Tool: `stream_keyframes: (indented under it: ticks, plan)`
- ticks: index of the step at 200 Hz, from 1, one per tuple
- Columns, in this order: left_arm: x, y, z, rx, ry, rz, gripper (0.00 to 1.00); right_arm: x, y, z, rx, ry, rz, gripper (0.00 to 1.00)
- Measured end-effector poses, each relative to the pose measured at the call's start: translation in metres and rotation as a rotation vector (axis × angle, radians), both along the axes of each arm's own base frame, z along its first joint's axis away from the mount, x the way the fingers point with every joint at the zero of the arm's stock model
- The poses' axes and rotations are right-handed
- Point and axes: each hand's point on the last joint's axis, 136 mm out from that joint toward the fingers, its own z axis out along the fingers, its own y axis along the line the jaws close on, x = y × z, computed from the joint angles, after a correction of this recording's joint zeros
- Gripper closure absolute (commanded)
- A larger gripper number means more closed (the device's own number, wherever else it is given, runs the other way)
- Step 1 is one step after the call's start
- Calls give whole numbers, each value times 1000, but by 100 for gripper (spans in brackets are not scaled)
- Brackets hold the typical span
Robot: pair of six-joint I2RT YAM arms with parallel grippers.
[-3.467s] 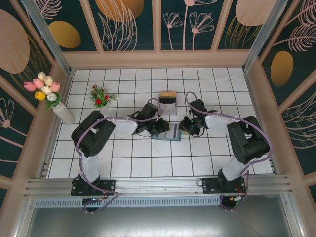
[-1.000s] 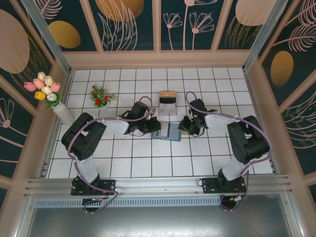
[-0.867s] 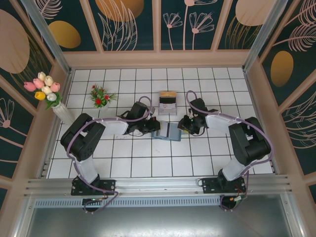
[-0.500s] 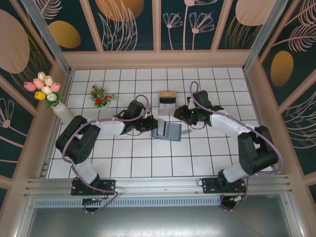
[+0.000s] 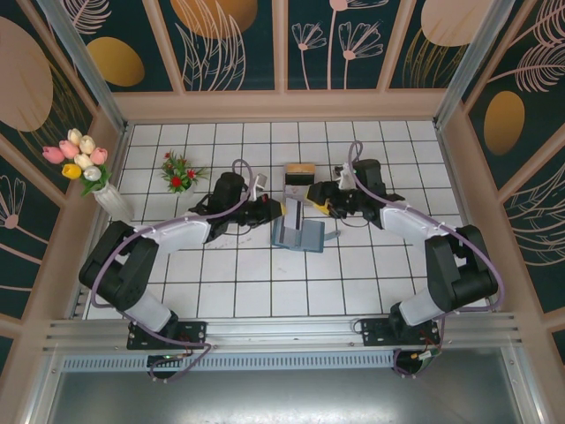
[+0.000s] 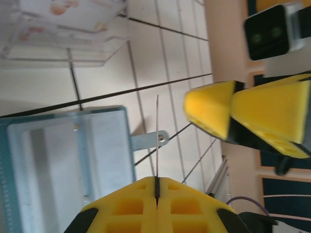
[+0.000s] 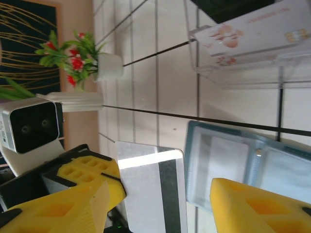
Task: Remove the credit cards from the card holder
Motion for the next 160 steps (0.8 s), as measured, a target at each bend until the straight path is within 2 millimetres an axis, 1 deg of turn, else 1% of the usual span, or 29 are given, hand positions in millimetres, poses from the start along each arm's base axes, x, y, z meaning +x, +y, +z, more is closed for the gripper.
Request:
stream_keyframes:
  ticks: [30,55,79,95,113,128,136,160]
  plan:
    - [0,-7,17,-77,2,-10,100,-5,7,9,75,-12,39,30]
    - [1,-10,27,-118,3,-15,100,-8,10,14,106,-18,60,25]
    - [1,-11,33,-140,4,-18,100,-11,11,15,127,-17,75,26]
    - [1,-12,36,-153,4,-19,100,-14,13,16,149,-17,88,30]
    - [2,-13,42,-178,1,-19,100,-19,14,17,183,-10,98,43]
    - [3,-13,47,-198,-2,-18,100,-24,14,18,204,-7,108,48]
    - [5,-12,49,-205,-3,-14,100,-24,14,19,209,-12,110,50]
    - [6,-11,52,-221,-4,-8,100,-25,15,26,228,-27,109,59]
